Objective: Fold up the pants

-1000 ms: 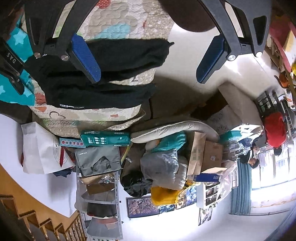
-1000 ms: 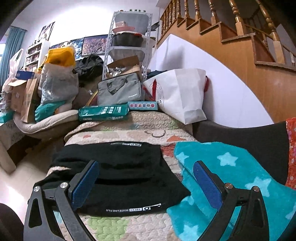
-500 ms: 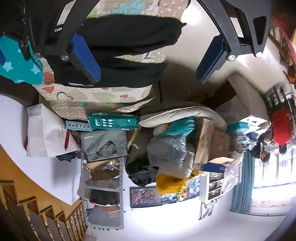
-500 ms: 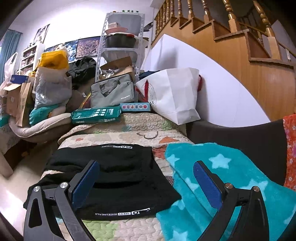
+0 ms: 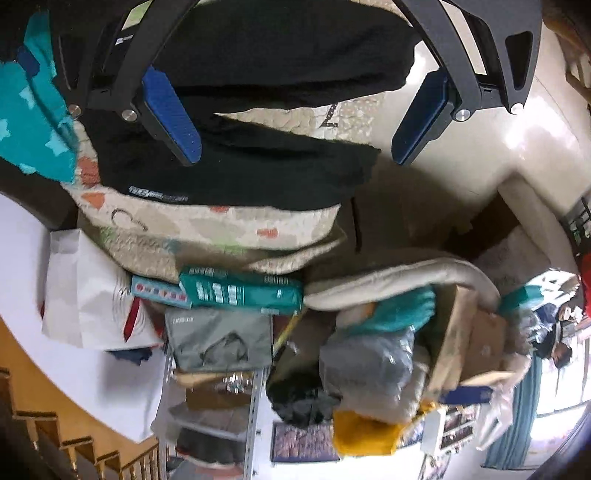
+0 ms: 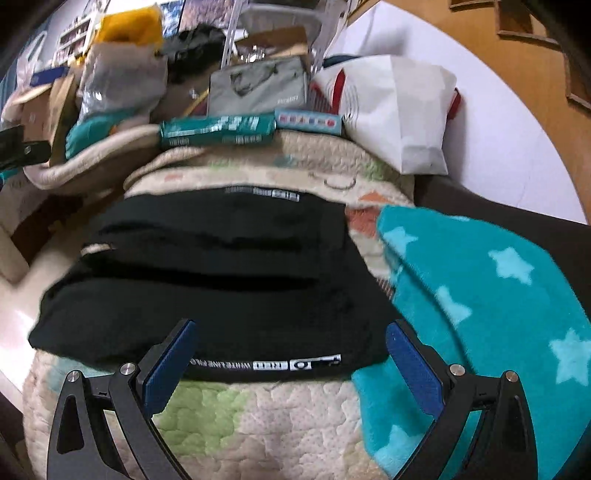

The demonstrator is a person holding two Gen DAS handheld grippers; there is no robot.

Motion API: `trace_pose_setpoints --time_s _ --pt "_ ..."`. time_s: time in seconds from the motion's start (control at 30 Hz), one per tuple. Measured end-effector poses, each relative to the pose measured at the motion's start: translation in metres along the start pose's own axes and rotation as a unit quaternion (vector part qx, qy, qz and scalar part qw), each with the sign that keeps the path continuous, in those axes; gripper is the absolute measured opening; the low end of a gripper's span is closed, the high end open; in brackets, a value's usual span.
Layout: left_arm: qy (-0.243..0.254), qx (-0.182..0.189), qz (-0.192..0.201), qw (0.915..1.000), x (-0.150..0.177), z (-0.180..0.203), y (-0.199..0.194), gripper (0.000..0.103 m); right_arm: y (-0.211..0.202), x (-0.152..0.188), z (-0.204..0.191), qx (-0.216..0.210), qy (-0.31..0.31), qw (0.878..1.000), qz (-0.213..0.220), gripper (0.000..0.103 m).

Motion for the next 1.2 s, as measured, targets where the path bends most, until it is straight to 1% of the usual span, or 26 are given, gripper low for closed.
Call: trace_pose_setpoints --time_s 0.13,0.27,0.33,0.5,0.63,0.8,0.93,1.2 --pt "0.002 0.003 -0.018 0.9998 0.013 -0.007 0.019 0.103 0.015 0.004 -0.003 0.000 0.004 1.000 -0.024 0.103" --pt "0.000 0.005 -0.048 0.9988 0.030 -0.009 0.028 0.103 0.023 0.010 -0.005 0.001 0.004 0.999 -0.037 0.103" --pt "0.012 0.006 -0.055 0.9984 0.036 -0.004 0.029 0.103 0.027 0.013 -0.005 -0.003 0.010 0.999 -0.047 0.103" --pt "0.056 0.006 -0.051 0.9971 0.046 0.015 0.027 0.103 0.030 0.018 -0.003 -0.012 0.018 0.998 -0.059 0.103" --pt "0.078 0.008 -0.059 0.9952 0.054 0.027 0.029 0.103 0.030 0.020 -0.002 -0.017 0.024 0.997 -0.065 0.103" --pt "0.095 0.004 -0.064 0.9934 0.062 0.033 0.030 0.103 0.030 0.024 -0.003 -0.020 0.030 0.997 -0.074 0.103" --pt "0.098 -0.002 -0.065 0.9931 0.064 0.033 0.031 0.103 0.028 0.023 -0.005 -0.020 0.024 0.997 -0.071 0.103" --pt "0.079 0.005 -0.079 0.9937 0.064 0.028 0.034 0.103 0.031 0.026 -0.010 -0.021 0.017 0.997 -0.077 0.103"
Point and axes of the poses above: each gripper's, at about its wrist camera, not at the fingertips, and y roughly the way its jaws point, z to its right, x to its underside, the point moved 6 cm from there along y, roughly the way its jaws point, and after that the axes turned 3 degrees about y, right-handed, at the moved point
